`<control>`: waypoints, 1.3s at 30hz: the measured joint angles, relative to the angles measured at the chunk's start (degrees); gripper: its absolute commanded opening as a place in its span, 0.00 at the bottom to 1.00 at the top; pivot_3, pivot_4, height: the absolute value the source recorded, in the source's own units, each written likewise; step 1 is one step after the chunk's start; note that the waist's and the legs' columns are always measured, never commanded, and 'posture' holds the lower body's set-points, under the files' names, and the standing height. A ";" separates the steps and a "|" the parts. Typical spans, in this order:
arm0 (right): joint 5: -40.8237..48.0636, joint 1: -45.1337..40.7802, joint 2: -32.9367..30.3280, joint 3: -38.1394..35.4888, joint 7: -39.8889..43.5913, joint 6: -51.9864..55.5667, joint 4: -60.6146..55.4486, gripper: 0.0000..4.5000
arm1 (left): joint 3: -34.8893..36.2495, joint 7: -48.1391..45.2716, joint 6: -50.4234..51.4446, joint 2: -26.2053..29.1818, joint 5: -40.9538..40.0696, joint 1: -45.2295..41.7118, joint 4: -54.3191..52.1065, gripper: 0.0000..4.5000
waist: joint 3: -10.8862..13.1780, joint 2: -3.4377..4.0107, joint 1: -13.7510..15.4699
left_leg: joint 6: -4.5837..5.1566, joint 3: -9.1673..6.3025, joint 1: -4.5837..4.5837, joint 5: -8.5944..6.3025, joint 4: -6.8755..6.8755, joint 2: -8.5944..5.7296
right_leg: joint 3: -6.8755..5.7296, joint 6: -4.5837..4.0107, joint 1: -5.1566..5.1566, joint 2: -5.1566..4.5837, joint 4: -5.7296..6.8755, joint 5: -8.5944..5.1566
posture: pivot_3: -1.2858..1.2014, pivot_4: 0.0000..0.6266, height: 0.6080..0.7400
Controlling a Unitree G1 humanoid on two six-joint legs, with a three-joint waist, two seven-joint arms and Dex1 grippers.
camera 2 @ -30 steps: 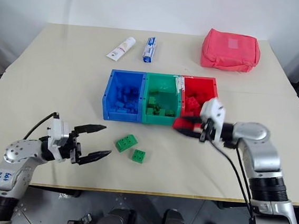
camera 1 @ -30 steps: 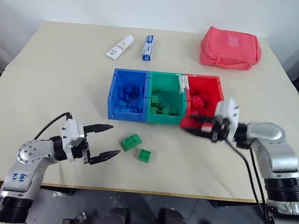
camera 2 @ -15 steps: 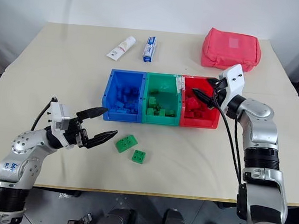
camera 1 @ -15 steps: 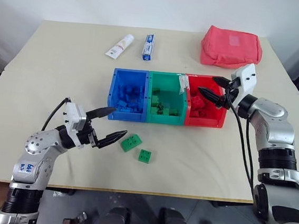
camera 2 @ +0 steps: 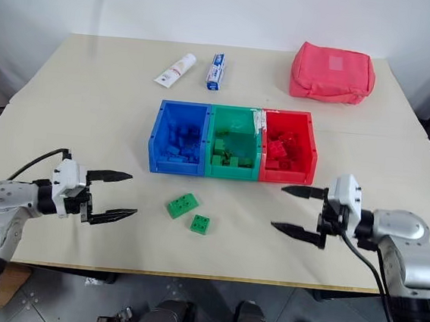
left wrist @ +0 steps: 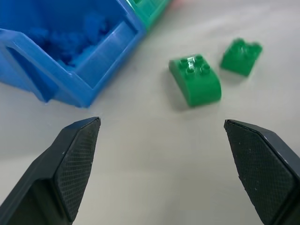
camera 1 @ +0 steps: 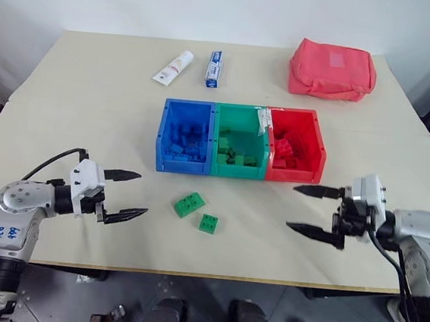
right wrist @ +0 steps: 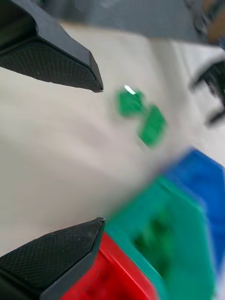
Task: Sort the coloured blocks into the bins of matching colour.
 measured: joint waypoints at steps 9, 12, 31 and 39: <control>-0.85 5.98 -1.17 -0.90 -0.77 -1.89 -4.42 1.00 | -15.34 -4.65 8.38 -1.79 4.77 -10.52 -11.83 1.00 | 0.00 0.00 0.58 | 0.01 -0.04 -0.01 0.00 0.04 -0.04 | 0.04 0.01 0.01 0.01 0.06 0.01 | 0.52 0.24 1.00; -0.65 7.72 -1.77 -0.88 -2.00 -0.19 -7.20 1.00 | -20.61 -3.24 11.75 -4.29 8.26 -12.61 -13.83 1.00 | 0.00 0.00 0.70 | 0.02 0.01 -0.01 0.00 0.02 -0.02 | 0.03 0.02 -0.02 0.06 0.11 0.01 | 0.52 0.24 1.00; 1.04 17.67 -1.19 -3.99 -11.32 3.01 -18.71 1.00 | -30.06 5.69 21.07 -13.83 19.73 -17.76 -11.72 0.33 | 0.02 -0.05 1.75 | 0.05 0.00 -0.02 -0.01 0.31 -0.08 | 0.03 0.04 0.06 0.09 0.25 0.02 | 0.52 0.24 1.00; 6.26 15.16 7.19 -12.10 -25.98 5.97 -19.48 1.00 | -19.59 22.40 21.75 -28.58 17.05 -31.16 -2.40 0.33 | 0.09 -0.17 1.99 | 0.06 -0.07 -0.14 -0.02 0.59 -0.12 | -0.10 0.11 0.03 0.19 0.35 0.05 | 0.52 0.24 1.00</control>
